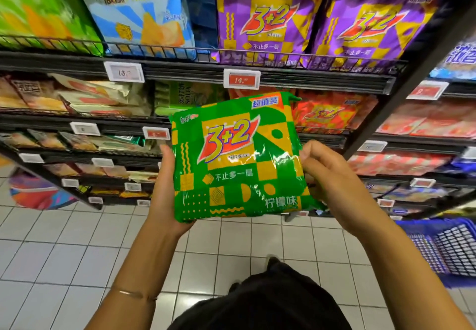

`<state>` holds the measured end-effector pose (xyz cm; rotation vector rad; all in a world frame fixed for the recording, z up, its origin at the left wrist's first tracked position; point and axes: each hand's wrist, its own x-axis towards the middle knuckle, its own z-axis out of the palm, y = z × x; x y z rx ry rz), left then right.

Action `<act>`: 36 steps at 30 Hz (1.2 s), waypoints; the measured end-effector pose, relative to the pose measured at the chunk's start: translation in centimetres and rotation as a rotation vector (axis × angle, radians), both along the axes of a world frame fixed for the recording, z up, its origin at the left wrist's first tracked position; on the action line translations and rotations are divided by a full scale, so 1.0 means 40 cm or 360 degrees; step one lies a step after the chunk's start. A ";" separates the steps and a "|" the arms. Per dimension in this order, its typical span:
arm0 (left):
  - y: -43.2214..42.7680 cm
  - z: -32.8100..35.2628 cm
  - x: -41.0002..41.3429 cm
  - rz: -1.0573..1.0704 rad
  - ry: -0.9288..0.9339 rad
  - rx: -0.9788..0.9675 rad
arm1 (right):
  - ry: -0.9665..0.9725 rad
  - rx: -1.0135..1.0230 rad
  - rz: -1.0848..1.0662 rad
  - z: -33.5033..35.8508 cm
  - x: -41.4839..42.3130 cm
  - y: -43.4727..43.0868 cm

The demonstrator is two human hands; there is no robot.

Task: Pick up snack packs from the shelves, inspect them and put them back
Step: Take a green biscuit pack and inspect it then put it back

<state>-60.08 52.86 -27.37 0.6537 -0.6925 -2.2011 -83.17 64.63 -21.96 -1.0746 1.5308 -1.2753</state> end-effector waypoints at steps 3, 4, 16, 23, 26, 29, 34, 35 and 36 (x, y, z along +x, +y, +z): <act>0.004 0.005 0.007 0.0019 -0.0086 -0.0074 | 0.0035 0.0023 0.0007 -0.008 0.000 0.009; 0.005 0.007 0.010 0.0034 -0.0105 -0.0086 | 0.0045 0.0000 -0.0029 -0.005 0.000 0.011; 0.034 0.010 0.023 0.0134 -0.0116 -0.0119 | 0.0488 -0.0056 -0.0252 -0.046 0.030 0.023; 0.046 0.032 0.026 0.0148 -0.0144 -0.0219 | 0.0412 -0.0303 -0.0324 -0.053 0.027 0.037; 0.053 0.039 0.019 0.0170 -0.0154 -0.0258 | 0.0277 -0.0341 -0.0235 -0.041 0.009 0.028; 0.061 0.052 0.008 0.0159 -0.0208 -0.0297 | 0.0259 -0.0438 -0.0272 -0.009 -0.004 -0.003; 0.085 0.055 0.005 0.0083 -0.0265 -0.0375 | 0.0500 -0.0505 -0.0372 0.003 -0.022 -0.031; 0.089 0.055 0.007 0.0076 -0.0278 -0.0383 | 0.0568 -0.0523 -0.0383 -0.001 -0.024 -0.030; 0.092 0.056 0.010 0.0071 -0.0295 -0.0383 | 0.0643 -0.0560 -0.0401 -0.007 -0.024 -0.030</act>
